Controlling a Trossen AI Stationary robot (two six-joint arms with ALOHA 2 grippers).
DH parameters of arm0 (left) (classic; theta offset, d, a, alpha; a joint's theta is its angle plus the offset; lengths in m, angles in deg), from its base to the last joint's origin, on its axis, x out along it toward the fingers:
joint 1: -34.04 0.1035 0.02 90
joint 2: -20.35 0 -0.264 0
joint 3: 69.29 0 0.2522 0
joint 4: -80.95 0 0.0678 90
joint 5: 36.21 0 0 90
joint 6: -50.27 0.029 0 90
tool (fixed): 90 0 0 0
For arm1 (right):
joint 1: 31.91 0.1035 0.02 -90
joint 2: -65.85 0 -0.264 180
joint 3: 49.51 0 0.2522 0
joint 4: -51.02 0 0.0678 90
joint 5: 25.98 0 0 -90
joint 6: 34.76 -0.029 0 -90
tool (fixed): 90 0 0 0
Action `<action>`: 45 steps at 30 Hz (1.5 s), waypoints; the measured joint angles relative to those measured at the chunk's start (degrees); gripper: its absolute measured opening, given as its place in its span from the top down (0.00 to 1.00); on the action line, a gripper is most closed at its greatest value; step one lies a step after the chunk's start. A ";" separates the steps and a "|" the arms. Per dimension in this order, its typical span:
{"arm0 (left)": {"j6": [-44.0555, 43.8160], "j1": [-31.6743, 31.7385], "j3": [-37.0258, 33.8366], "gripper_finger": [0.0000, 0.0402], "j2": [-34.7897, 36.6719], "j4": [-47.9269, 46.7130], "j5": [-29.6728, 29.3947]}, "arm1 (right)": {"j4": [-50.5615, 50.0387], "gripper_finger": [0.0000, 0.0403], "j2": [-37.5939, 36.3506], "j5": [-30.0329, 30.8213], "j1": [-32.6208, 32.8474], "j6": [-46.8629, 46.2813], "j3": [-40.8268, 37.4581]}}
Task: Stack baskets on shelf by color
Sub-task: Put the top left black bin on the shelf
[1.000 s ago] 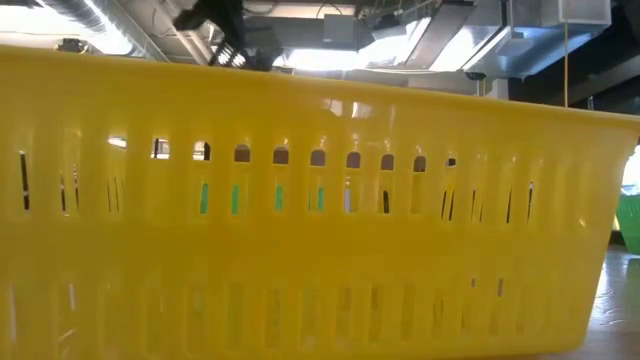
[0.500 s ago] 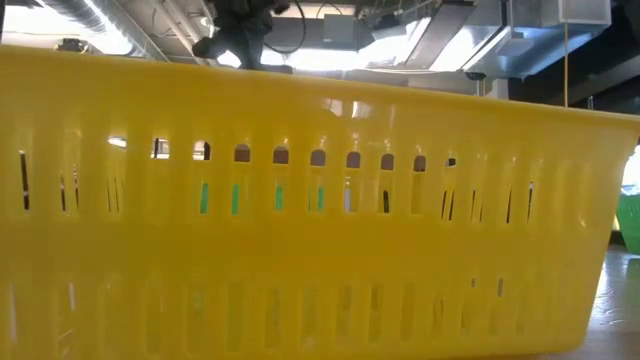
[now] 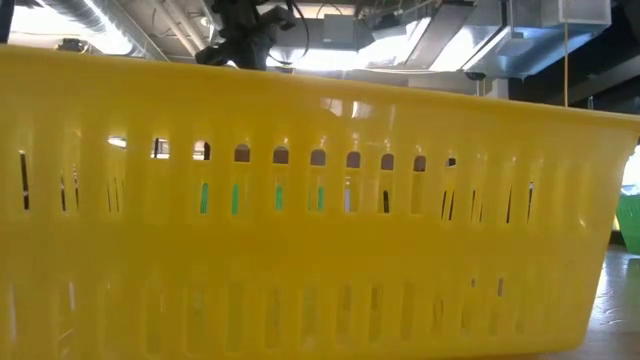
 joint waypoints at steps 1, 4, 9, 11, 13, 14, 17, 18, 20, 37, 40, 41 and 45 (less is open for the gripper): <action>0.01 0.00 0.00 0.97 0.00 0.04 -0.36 | 0.00 0.78 0.00 0.00 -0.02 0.00 0.00; 0.14 0.04 0.00 0.94 0.00 0.04 -1.40 | 0.00 0.78 0.00 0.00 -0.01 0.00 0.00; 0.21 0.02 0.00 0.90 0.00 0.06 -2.58 | 0.00 0.78 0.00 0.00 0.00 0.00 0.00; 0.21 0.04 0.00 0.88 -0.04 0.06 -2.65 | 0.00 0.78 0.00 0.00 0.00 0.00 0.00; 0.20 0.04 0.00 0.86 -0.58 -0.10 -2.66 | 0.01 0.78 0.00 0.00 0.00 0.00 0.00; 0.04 0.05 0.00 0.85 -0.88 -0.53 -2.65 | 0.01 0.78 0.00 0.00 0.00 0.00 0.00; 0.35 0.26 0.00 0.84 -2.21 -1.61 -2.51 | 0.01 0.78 0.00 0.00 0.00 0.02 0.00; 0.38 0.32 0.00 0.84 -2.69 -1.60 -2.03 | 0.01 0.78 0.00 0.00 0.00 0.00 0.00; 0.23 0.33 -0.07 0.84 -3.16 -1.52 -0.49 | 0.01 0.78 0.00 0.00 -0.01 0.00 0.00; -0.82 0.31 -0.02 0.84 -2.75 0.83 -0.56 | 0.03 0.78 0.00 -0.02 0.00 0.01 0.00; 2.70 0.31 -0.02 0.84 -1.86 2.20 -1.14 | 0.03 0.78 0.00 -0.02 0.00 0.00 0.02; 4.46 0.31 -0.02 0.84 -1.44 3.09 -0.66 | 0.03 0.78 0.00 -0.02 0.00 0.00 0.02; 16.71 -0.42 0.10 0.84 0.23 2.33 4.83 | 0.03 0.78 0.00 -0.03 0.00 0.00 0.00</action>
